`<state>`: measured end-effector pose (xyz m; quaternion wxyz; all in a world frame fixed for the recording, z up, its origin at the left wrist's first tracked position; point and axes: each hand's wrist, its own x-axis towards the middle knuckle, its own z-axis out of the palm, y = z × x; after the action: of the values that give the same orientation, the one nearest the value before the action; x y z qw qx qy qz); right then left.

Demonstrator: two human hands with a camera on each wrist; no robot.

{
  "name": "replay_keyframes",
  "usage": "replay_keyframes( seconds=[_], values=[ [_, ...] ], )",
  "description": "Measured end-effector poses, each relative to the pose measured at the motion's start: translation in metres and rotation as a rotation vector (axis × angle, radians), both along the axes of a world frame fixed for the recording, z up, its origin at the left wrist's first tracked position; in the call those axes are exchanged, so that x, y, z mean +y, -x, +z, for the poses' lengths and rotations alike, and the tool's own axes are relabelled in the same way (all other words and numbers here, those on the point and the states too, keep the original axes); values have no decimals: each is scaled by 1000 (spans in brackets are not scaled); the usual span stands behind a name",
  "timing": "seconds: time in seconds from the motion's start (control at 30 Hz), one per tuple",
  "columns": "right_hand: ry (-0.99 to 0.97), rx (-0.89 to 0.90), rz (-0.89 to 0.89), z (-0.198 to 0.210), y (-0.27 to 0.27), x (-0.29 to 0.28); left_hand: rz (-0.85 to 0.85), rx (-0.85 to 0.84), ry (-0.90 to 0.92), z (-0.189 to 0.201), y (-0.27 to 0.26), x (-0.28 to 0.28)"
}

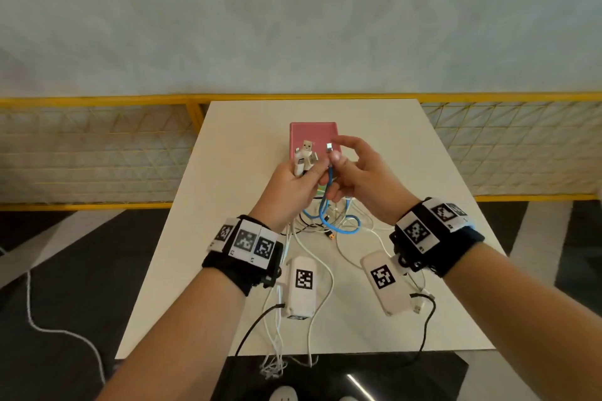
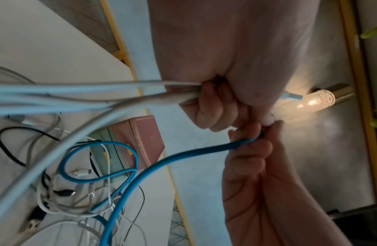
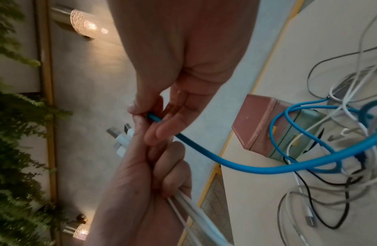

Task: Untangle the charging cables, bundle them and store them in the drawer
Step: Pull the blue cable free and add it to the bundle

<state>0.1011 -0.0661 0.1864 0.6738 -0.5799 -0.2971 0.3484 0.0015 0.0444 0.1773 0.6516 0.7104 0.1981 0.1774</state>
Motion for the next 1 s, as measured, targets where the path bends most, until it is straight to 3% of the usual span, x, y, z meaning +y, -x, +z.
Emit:
replay_keyframes(
  seconds=[0.1, 0.2, 0.33, 0.4, 0.57, 0.63, 0.7, 0.77, 0.87, 1.0],
  values=[
    [-9, 43, 72, -3, 4, -9, 2, -25, -40, 4, 2, -1],
    [64, -40, 134, -13, 11, -15, 18, -75, 11, 9, 3, -6],
    [36, -94, 115, -17, 19, -17, -62, -50, -138, 8, 4, -7],
    [53, -96, 127, -20, 19, -17, -1, -37, -140, 8, 3, -5],
    [306, -212, 304, -52, 14, -24, 208, -250, 71, 25, -1, 20],
    [403, -239, 300, -67, 4, -32, 210, -370, 275, 43, 4, 32],
    [454, -275, 228, -77, -9, -37, 196, -378, 311, 57, 13, 40],
    [439, -304, 139, -74, -20, -36, 148, -329, 225, 63, 21, 40],
    [390, -415, 29, -51, -30, -25, 33, -166, -62, 60, 25, 27],
    [331, -632, -6, -13, -30, -11, -70, 75, -287, 45, 14, 6]
  ],
)
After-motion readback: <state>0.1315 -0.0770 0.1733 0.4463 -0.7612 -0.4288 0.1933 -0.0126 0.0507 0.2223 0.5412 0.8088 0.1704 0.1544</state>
